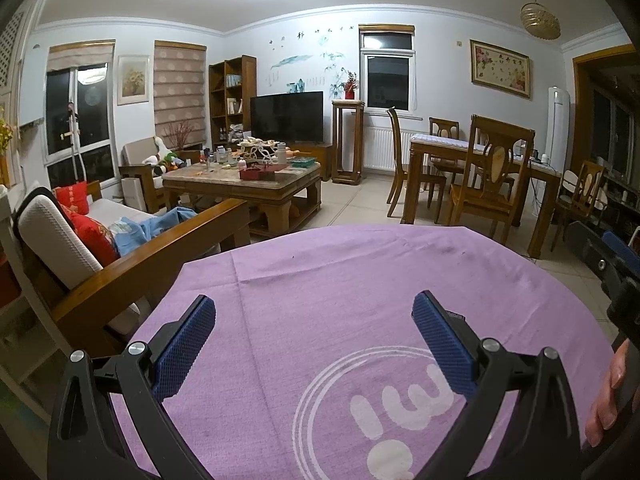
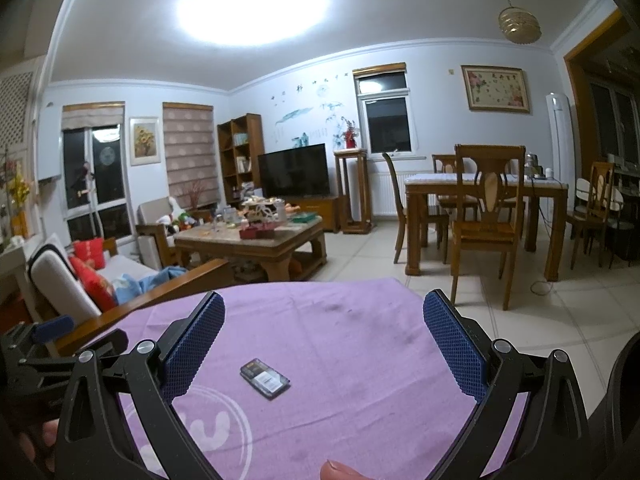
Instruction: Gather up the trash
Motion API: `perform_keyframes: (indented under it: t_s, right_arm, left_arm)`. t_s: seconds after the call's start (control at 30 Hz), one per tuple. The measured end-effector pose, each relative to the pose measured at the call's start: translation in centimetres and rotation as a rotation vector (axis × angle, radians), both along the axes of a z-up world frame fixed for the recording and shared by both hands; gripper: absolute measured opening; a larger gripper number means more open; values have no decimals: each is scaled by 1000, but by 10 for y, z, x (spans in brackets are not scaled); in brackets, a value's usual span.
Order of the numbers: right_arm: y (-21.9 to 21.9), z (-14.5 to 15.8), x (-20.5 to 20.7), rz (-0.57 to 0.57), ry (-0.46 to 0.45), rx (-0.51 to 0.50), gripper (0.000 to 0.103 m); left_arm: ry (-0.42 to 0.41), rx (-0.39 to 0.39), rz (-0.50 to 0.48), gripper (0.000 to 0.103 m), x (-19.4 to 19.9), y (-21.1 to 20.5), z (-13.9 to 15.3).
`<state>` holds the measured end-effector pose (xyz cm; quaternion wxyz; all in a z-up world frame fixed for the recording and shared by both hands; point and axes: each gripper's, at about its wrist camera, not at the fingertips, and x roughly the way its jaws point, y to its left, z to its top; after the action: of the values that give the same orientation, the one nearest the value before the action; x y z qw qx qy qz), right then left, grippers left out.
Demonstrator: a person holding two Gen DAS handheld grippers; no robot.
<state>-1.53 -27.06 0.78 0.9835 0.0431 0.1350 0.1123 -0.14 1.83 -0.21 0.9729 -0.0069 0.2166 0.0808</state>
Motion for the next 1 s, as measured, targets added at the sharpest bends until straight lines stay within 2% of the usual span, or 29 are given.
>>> perform_keyframes:
  t_s: [1.0]
  right_arm:
    - [-8, 4, -3, 1, 5, 0, 98]
  left_arm:
    - [2, -3, 2, 98, -1, 0, 0]
